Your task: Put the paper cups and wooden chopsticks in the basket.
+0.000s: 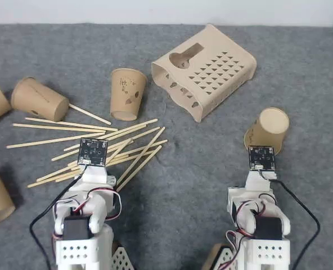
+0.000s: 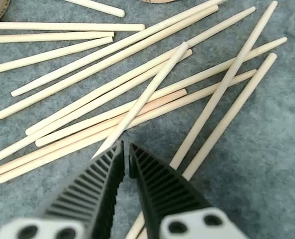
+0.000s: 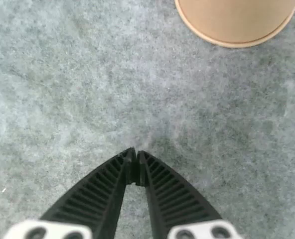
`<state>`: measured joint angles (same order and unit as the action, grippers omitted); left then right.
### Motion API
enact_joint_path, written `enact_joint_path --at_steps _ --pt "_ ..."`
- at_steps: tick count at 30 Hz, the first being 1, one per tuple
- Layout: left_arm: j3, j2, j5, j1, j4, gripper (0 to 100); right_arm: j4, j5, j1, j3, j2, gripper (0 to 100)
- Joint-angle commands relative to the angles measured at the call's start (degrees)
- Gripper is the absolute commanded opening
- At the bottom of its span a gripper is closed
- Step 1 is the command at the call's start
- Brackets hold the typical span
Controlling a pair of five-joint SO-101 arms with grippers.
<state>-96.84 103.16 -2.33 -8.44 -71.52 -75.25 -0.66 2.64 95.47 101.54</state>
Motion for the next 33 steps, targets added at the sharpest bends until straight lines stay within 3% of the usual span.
enact_joint_path --at_steps 1,12,17,27,33 --pt "0.31 0.70 -0.35 0.44 4.04 2 1.01 1.05 -0.57 0.70 0.66 0.8" --pt "0.48 0.79 -1.14 0.18 15.91 2 1.01 1.05 -0.57 0.70 0.66 0.8" --pt "1.71 0.62 -6.15 0.53 23.30 2 1.01 1.05 -0.57 0.70 0.66 0.8" --pt "17.63 0.26 -4.66 10.64 13.10 2 1.01 1.05 -0.57 0.70 0.66 0.8" --pt "29.76 -7.56 -2.37 10.99 12.66 2 1.01 1.05 -0.57 0.70 0.66 0.8"
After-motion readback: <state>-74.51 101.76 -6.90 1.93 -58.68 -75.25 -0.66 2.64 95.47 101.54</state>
